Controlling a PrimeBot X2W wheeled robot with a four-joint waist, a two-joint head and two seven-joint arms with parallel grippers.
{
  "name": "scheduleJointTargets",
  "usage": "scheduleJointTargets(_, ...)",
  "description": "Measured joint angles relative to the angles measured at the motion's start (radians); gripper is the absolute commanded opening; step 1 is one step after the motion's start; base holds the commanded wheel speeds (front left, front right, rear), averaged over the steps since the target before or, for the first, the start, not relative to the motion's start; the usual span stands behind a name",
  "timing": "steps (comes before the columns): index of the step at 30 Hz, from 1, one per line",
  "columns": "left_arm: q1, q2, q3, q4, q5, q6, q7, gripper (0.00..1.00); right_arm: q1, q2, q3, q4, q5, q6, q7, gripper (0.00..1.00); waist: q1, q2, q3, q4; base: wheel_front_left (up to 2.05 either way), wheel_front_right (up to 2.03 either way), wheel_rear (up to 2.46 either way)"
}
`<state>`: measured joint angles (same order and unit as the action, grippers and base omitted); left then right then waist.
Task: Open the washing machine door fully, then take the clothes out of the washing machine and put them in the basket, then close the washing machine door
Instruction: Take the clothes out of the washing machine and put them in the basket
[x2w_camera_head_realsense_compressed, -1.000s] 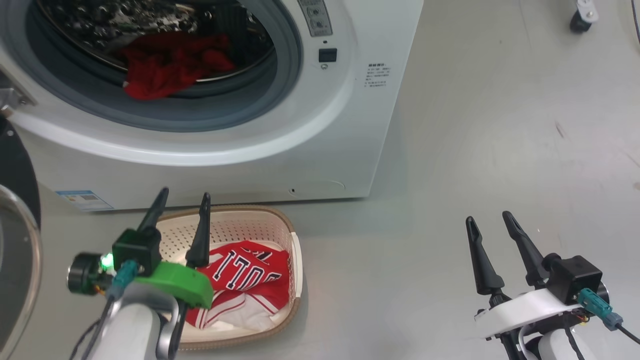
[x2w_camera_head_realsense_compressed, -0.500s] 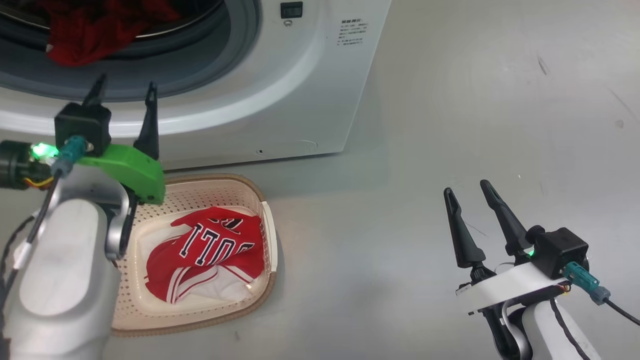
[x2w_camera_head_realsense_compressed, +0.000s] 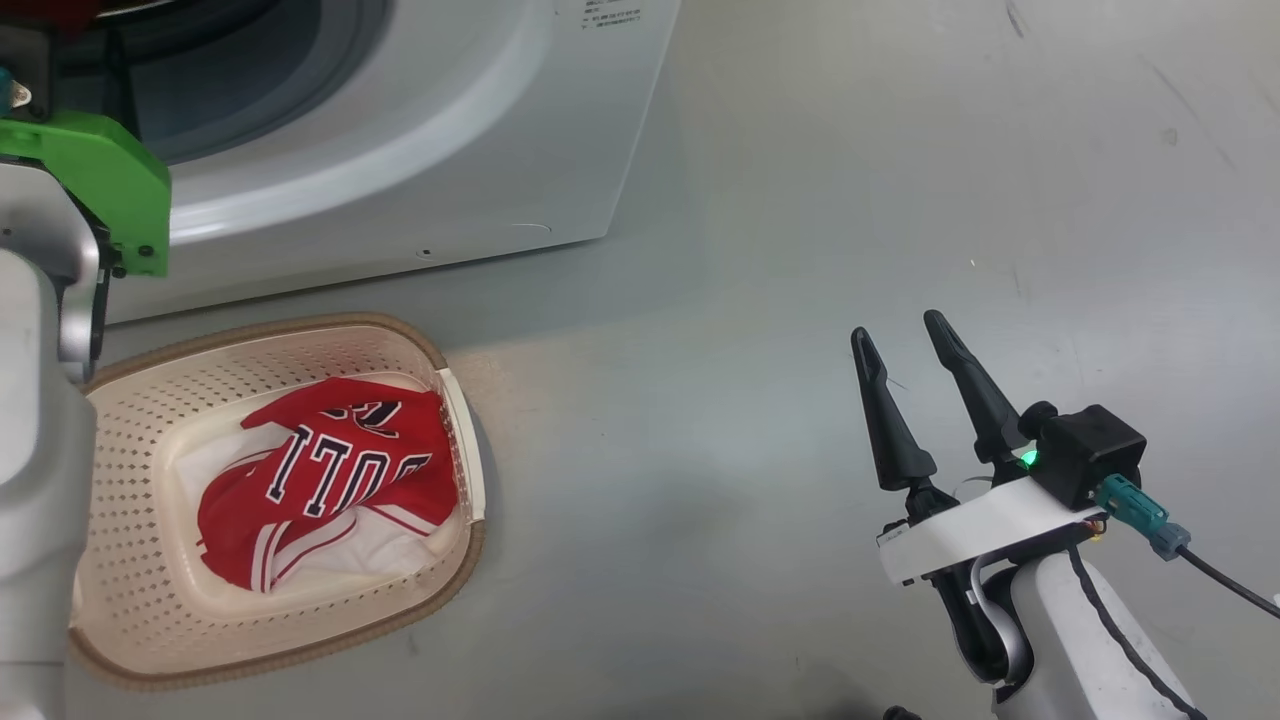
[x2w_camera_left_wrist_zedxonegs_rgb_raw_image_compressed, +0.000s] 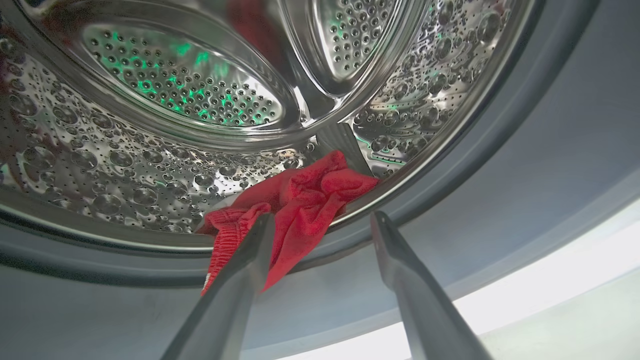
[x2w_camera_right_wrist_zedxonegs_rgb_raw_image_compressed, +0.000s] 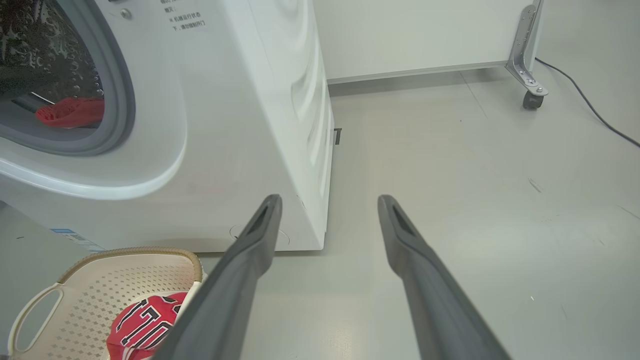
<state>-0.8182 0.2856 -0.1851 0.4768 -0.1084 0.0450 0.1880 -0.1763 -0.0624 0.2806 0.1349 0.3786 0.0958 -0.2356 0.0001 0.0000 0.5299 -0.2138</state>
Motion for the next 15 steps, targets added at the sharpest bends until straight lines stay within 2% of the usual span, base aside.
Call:
scheduleJointTargets(5,-0.048,0.031,-0.012,0.061,0.042,0.002,0.049,1.00,-0.017,0.002,0.009,0.018,0.009,0.006,-0.002,1.00,0.0000,0.0000,0.026,-0.036,0.00,0.00,0.00)
scheduleJointTargets(12,-0.121,0.105,-0.017,0.116,0.104,0.012,0.089,1.00,-0.031,0.007,0.016,0.038,0.019,0.008,-0.009,1.00,0.0000,0.0000,0.055,-0.073,0.00,0.00,0.00)
scheduleJointTargets(15,-0.146,0.117,-0.023,0.146,0.110,0.012,0.111,1.00,-0.047,0.008,0.020,0.045,0.021,0.009,-0.009,1.00,0.0000,0.0000,0.069,-0.086,0.00,0.00,0.00)
